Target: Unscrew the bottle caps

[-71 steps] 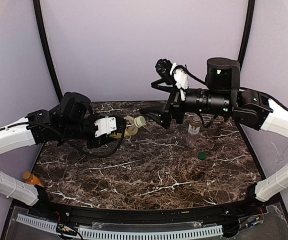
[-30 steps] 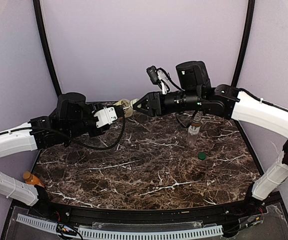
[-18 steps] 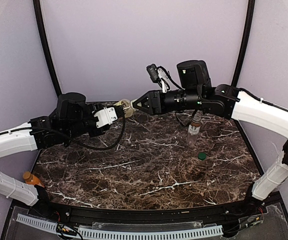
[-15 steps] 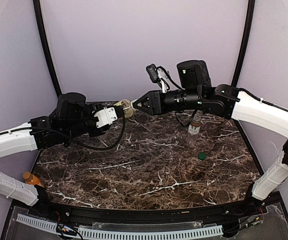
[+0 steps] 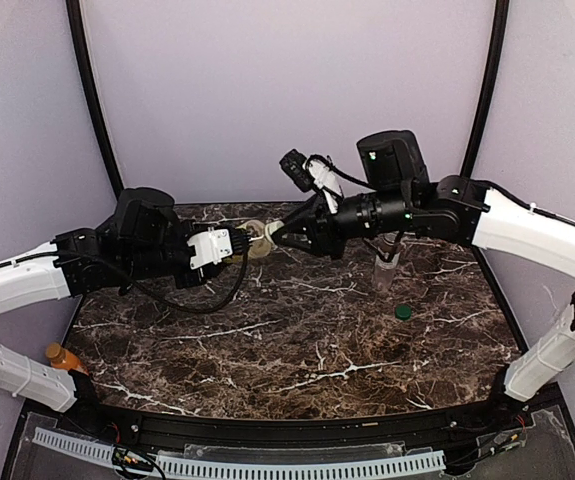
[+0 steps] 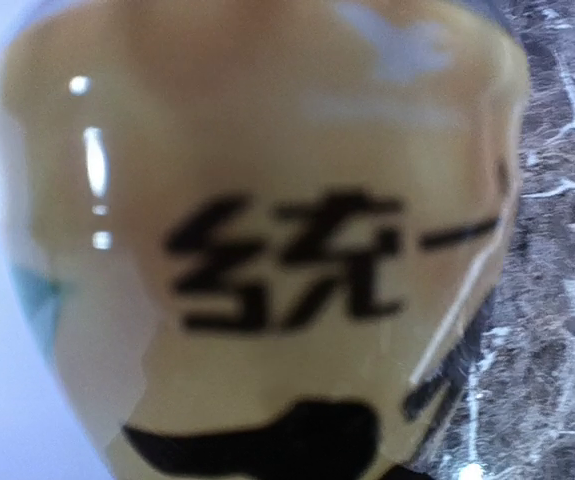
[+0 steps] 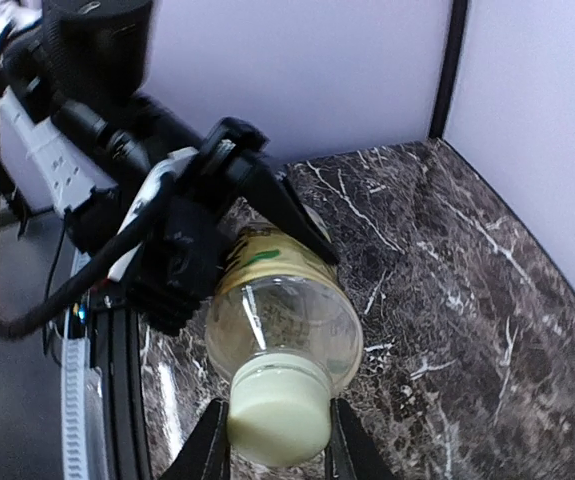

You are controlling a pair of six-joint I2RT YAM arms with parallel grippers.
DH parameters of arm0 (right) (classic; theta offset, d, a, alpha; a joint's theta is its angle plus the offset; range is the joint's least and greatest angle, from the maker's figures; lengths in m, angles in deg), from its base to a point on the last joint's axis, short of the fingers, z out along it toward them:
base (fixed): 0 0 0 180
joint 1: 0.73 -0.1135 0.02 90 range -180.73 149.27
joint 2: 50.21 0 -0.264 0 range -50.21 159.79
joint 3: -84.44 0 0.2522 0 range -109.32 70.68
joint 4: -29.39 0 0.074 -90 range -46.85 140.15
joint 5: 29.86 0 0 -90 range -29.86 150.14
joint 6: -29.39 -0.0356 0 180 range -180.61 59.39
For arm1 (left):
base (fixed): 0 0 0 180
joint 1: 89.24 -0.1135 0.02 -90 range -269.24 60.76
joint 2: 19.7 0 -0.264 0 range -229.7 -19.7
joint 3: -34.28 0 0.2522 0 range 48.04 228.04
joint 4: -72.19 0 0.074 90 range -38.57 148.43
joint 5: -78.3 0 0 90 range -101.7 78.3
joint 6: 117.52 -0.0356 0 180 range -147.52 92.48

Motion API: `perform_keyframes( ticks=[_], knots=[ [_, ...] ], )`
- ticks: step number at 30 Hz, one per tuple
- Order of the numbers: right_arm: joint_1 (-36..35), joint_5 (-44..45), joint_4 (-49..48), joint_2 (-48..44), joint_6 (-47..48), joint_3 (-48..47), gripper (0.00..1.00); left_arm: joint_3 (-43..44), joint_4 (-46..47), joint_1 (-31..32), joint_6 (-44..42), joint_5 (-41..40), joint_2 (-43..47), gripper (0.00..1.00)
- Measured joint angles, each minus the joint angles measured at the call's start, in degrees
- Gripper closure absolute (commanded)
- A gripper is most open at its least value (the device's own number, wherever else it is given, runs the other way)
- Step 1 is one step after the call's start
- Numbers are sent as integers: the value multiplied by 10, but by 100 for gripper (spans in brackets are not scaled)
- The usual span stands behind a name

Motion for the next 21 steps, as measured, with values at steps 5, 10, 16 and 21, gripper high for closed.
perform_keyframes(
  ticks=[5, 10, 16, 21],
  knots=[
    [-70, 28, 43, -68, 255, 64, 100, 20, -121, 11, 17, 164, 2, 99],
    [-108, 41, 66, -79, 411, 69, 100, 36, -195, 12, 21, 257, 0, 99],
    [-123, 58, 84, -81, 508, 68, 100, 36, -214, 12, 15, 283, -5, 99],
    [-129, 62, 86, -87, 551, 71, 100, 37, -210, 12, 9, 293, -6, 99]
  ],
)
